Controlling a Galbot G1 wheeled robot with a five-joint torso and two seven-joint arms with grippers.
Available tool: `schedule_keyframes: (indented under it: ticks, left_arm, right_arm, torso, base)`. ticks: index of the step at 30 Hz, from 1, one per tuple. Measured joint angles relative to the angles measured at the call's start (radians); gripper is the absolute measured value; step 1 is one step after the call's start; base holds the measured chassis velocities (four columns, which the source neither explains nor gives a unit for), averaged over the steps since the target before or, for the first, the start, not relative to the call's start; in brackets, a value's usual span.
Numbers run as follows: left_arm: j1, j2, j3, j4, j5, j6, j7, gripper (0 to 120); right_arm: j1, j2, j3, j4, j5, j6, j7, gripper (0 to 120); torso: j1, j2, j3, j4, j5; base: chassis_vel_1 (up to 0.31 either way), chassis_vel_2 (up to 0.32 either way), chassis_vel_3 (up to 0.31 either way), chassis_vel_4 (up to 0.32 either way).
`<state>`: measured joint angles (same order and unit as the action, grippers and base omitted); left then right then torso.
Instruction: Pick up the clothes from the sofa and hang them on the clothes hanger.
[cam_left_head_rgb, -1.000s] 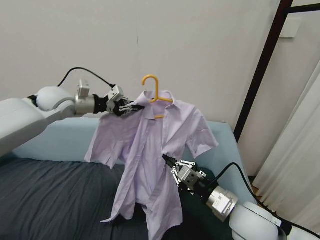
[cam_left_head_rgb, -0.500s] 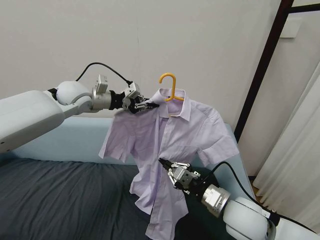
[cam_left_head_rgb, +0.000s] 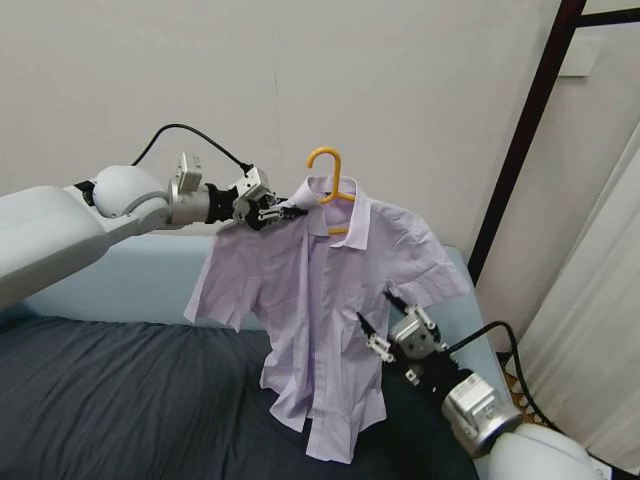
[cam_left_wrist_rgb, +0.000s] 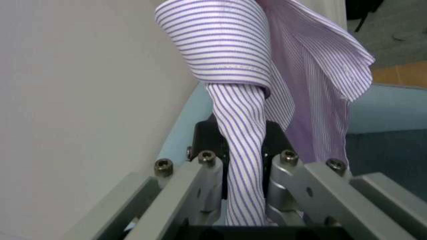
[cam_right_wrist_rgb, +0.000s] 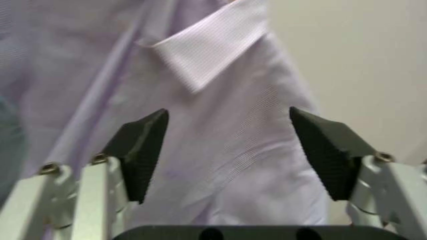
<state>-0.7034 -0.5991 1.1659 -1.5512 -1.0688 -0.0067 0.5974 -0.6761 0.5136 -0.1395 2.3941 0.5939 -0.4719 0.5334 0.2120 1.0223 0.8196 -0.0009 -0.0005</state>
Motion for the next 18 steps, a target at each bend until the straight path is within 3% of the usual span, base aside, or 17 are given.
schedule_keyframes:
  ticks: [3, 8, 11, 12, 13, 17, 18]
  left_arm:
    - [0.002, -0.015, 0.0, -0.004, 0.006, -0.005, 0.0, 7]
    - [0.044, -0.049, -0.035, -0.013, 0.028, -0.016, -0.004, 7]
    - [0.092, -0.063, -0.085, -0.006, 0.069, -0.059, 0.025, 7]
    - [0.092, -0.063, -0.085, -0.006, 0.069, -0.059, 0.025, 7]
    - [0.11, -0.055, -0.1, -0.005, 0.077, -0.083, 0.044, 7]
    - [0.171, -0.016, -0.148, -0.01, 0.073, -0.122, 0.096, 7]
    - [0.171, -0.016, -0.148, -0.01, 0.073, -0.122, 0.096, 7]
  right_arm:
    - [0.009, -0.042, 0.084, -0.013, 0.066, 0.022, -0.02, 86]
    - [0.024, -0.108, 0.202, -0.01, 0.213, -0.046, -0.007, 98]
    - [0.014, -0.196, 0.3, -0.089, 0.213, -0.012, -0.167, 100]
    - [0.014, -0.196, 0.3, -0.089, 0.213, -0.012, -0.167, 100]
    - [0.014, -0.243, 0.329, -0.127, 0.232, 0.028, -0.279, 100]
    - [0.064, -0.385, 0.324, -0.238, 0.268, 0.149, -0.578, 100]
    - [0.064, -0.385, 0.324, -0.238, 0.268, 0.149, -0.578, 100]
  torso:
    - [0.0, 0.0, 0.0, -0.0006, 0.0]
    - [0.0, 0.0, 0.0, -0.0003, 0.0003]
    - [0.0, 0.0, 0.0, -0.0011, 0.0002]
    - [0.0, 0.0, 0.0, -0.0011, 0.0002]
    - [0.0, 0.0, 0.0, -0.0012, 0.0009]
    - [0.0, 0.0, 0.0, 0.0, -0.0006]
    - [0.0, 0.0, 0.0, 0.0, -0.0006]
  base:
    - [0.0, 0.0, 0.0, 0.0]
    - [0.0, 0.0, 0.0, 0.0]
    - [0.0, 0.0, 0.0, 0.0]
    - [0.0, 0.0, 0.0, 0.0]
    - [0.0, 0.0, 0.0, 0.0]
    - [0.0, 0.0, 0.0, 0.0]
    - [0.0, 0.0, 0.0, 0.0]
